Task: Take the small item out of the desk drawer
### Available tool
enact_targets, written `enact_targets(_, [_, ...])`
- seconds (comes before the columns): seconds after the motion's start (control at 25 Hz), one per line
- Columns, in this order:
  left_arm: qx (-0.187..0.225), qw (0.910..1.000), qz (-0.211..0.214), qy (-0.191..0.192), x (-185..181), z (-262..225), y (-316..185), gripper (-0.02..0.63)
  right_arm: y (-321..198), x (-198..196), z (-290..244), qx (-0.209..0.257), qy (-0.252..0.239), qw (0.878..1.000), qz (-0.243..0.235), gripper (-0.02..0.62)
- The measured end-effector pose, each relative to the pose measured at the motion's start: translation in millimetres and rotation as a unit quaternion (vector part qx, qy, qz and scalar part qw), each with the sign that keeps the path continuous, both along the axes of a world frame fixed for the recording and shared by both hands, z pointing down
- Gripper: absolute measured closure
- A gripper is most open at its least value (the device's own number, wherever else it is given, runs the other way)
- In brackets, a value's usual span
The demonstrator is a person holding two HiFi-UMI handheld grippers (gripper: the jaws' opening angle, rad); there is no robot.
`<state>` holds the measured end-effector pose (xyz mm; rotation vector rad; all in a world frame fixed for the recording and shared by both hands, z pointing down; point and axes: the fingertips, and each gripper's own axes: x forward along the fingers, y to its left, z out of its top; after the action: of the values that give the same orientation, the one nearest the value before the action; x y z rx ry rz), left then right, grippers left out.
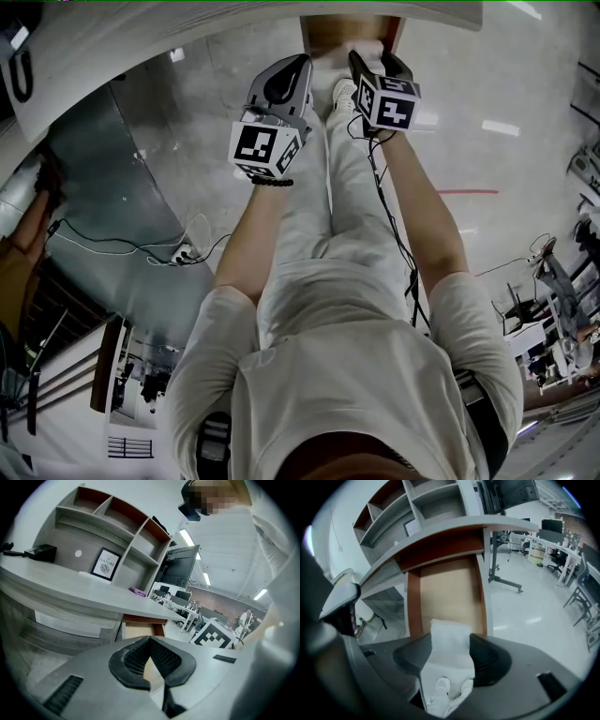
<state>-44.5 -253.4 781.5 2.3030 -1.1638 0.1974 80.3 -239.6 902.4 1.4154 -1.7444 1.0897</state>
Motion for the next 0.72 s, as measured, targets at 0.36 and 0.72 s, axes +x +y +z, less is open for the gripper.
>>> enact_targets(0.36, [0.026, 0.9996, 0.010, -0.009, 10, -67, -3, 0.607, -2, 0, -79, 0.028, -0.017, 0.999, 0.006, 0.341])
enact_targets(0.72, [0.035, 0.9989, 0.005, -0.032, 7, -130, -6, 0.607, -6, 6, -179, 0.078, -0.026, 0.997, 0.003, 0.341])
